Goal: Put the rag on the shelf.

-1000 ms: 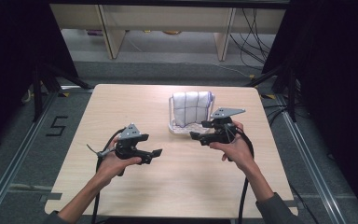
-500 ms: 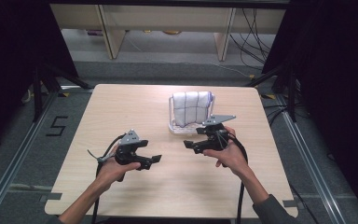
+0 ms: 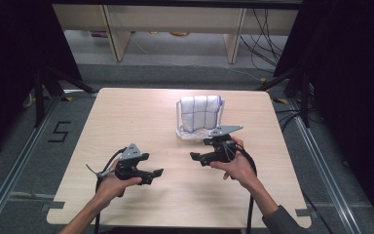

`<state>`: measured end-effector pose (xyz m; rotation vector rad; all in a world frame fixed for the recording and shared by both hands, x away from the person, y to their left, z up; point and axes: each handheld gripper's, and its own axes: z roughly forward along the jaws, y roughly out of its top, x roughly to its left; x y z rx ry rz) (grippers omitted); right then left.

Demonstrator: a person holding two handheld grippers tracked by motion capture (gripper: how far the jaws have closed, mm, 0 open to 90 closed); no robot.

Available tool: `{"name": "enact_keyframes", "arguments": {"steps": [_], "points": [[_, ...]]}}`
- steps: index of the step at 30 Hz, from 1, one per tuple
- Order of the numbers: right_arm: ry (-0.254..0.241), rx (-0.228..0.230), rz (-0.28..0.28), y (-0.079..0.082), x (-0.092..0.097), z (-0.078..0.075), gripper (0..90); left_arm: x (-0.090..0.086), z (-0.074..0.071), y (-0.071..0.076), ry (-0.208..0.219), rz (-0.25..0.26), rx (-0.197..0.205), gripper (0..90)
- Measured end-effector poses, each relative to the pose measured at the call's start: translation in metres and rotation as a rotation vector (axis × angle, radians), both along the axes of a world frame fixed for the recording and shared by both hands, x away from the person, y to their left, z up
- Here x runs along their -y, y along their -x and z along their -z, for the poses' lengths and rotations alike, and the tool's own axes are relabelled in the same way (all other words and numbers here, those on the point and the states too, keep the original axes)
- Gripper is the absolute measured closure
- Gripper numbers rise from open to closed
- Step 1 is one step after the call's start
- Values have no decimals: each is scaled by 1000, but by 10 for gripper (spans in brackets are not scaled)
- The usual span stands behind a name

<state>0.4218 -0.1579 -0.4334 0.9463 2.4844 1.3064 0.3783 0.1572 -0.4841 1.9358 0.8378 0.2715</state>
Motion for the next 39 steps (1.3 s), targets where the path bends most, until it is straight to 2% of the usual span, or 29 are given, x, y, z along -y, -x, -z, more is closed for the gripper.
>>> {"name": "enact_keyframes", "arguments": {"steps": [1, 3, 4, 5, 6, 7, 8, 10, 11, 12, 13, 14, 15, 16, 17, 21, 22, 23, 24, 25, 26, 27, 30, 31, 32, 34, 35, 37, 39], "points": [[8, -26, 3, 2, 0, 1, 215, -3, 0, 1, -7, 10, -10, 154], [3, -35, -1, 5, -2, 4, 215, -5, 2, 3, -7, 4, -4, 154], [7, -35, -6, 6, -3, 5, 215, -6, 3, 4, 1, 2, -17, 154], [16, -31, -8, 7, -3, 6, 213, -8, 4, 5, -14, 10, -15, 154], [16, -43, -12, 9, -4, 7, 214, -8, 5, 6, -10, 7, -14, 154], [22, -34, -7, 10, -3, 8, 214, -10, 6, 7, -17, 7, -16, 154], [5, -46, -16, 11, -4, 10, 214, -10, 6, 8, -18, 2, -18, 154], [22, -41, -2, 12, -3, 12, 214, -11, 8, 10, -11, 6, -18, 154], [26, -54, -7, 13, -3, 12, 214, -13, 9, 11, -21, 14, -9, 154], [32, -41, -9, 14, -3, 14, 214, -13, 8, 12, -31, 11, -3, 154], [33, -52, -2, 15, -3, 14, 214, -14, 8, 13, -42, 15, 0, 154], [18, -46, -19, 15, -3, 16, 213, -15, 9, 14, -45, 15, 10, 154], [33, -40, -13, 16, -2, 16, 213, -17, 9, 14, -53, 11, 4, 154], [24, -63, -1, 20, -2, 16, 214, -18, 10, 14, -39, 6, 0, 154], [31, -38, 2, 19, 0, 17, 214, -19, 9, 15, -35, -2, -5, 154], [31, -48, 2, 24, 3, 19, 214, -22, 9, 18, -37, -1, -4, 154], [30, -52, -2, 25, 4, 20, 214, -21, 9, 19, -26, -3, 4, 154], [15, -51, -26, 24, 4, 22, 214, -22, 9, 20, -32, -3, 2, 154], [31, -44, -21, 26, 5, 22, 213, -22, 9, 21, -38, -3, 0, 154], [35, -34, -17, 27, 5, 24, 213, -21, 10, 22, -24, -6, 3, 154], [28, -48, -20, 29, 5, 24, 214, -22, 9, 24, -35, -4, -5, 154], [29, -40, -9, 30, 5, 25, 214, -22, 9, 25, -38, 4, -7, 154], [29, -49, -13, 33, 7, 28, 215, -22, 10, 30, -36, 6, -4, 154], [29, -46, 0, 34, 7, 30, 215, -22, 10, 31, -32, 7, -3, 154], [31, -38, -17, 34, 7, 31, 214, -22, 10, 32, -40, 8, -2, 154], [32, -52, -2, 38, 8, 33, 215, -22, 11, 35, -35, 15, -1, 154], [30, -44, -14, 38, 8, 35, 215, -22, 10, 36, -49, 17, -6, 154], [33, -56, -1, 44, 9, 36, 215, -22, 11, 39, -65, 22, -7, 154], [33, -48, -17, 47, 11, 39, 214, -22, 13, 41, -65, 24, -12, 154]]}}
